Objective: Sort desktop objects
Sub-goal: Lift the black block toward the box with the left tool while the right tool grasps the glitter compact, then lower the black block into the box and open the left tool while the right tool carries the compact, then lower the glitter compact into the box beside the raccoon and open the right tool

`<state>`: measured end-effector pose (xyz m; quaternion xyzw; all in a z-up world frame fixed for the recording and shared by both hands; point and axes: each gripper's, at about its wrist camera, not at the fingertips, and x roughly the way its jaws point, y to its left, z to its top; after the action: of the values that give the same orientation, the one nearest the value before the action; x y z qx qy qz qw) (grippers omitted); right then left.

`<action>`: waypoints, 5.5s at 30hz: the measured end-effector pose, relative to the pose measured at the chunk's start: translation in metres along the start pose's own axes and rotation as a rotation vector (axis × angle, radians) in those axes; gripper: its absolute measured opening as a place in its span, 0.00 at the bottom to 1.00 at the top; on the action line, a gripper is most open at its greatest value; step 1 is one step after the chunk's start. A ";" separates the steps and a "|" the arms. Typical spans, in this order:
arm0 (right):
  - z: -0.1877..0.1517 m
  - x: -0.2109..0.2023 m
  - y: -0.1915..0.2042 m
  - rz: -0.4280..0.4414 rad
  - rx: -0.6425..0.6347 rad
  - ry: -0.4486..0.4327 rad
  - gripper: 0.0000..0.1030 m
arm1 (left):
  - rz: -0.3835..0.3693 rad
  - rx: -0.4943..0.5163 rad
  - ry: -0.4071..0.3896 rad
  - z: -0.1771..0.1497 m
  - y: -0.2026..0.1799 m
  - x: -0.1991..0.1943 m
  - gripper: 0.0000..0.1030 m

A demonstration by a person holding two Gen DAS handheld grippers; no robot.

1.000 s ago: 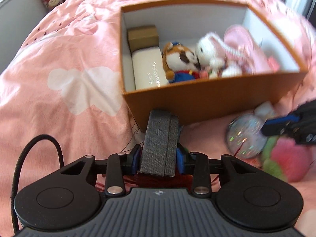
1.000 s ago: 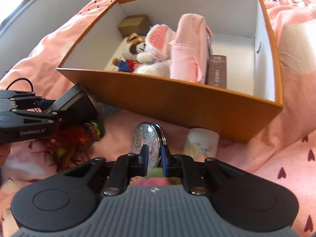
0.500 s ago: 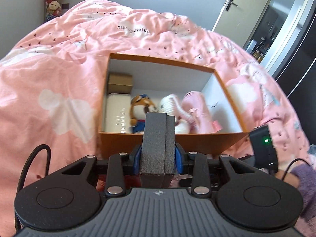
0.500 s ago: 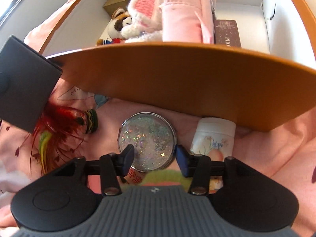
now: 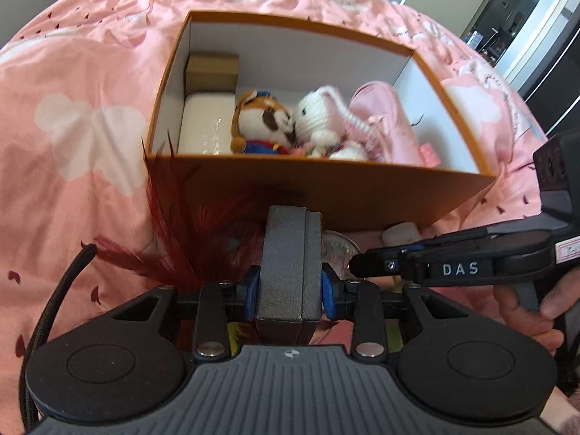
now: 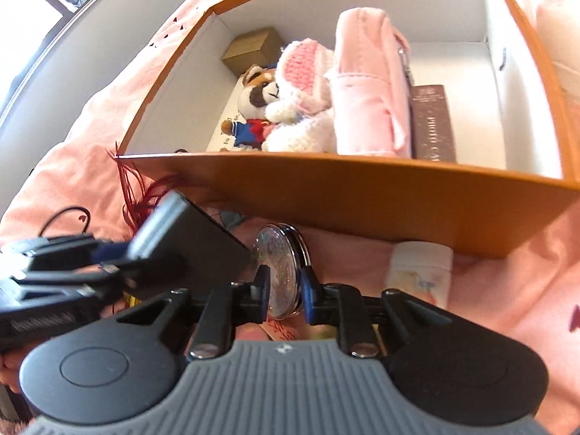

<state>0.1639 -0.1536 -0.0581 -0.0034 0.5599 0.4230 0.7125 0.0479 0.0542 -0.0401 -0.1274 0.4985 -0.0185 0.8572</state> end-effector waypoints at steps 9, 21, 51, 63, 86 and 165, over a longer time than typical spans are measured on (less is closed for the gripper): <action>-0.002 0.005 -0.003 -0.046 0.024 0.013 0.26 | 0.065 -0.027 0.037 -0.007 0.009 0.015 0.36; -0.004 0.026 -0.019 0.030 0.110 0.075 0.24 | 0.060 -0.053 0.055 -0.007 0.010 0.022 0.37; -0.007 -0.172 0.026 -0.164 -0.087 -0.448 0.13 | -0.220 0.010 -0.102 0.075 -0.066 -0.064 0.36; 0.026 -0.187 -0.015 -0.290 0.000 -0.553 0.13 | -0.307 -0.069 -0.016 0.136 -0.100 0.009 0.36; 0.041 -0.153 -0.050 -0.283 0.050 -0.480 0.13 | -0.193 -0.092 0.245 0.127 -0.116 0.090 0.43; 0.087 0.055 0.082 -0.024 -0.166 -0.034 0.12 | 0.126 -0.281 -0.055 0.098 0.080 -0.011 0.28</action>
<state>0.1843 -0.0262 -0.0311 -0.0620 0.5105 0.4594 0.7242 0.1188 0.1526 -0.0037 -0.2151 0.4795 0.1091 0.8438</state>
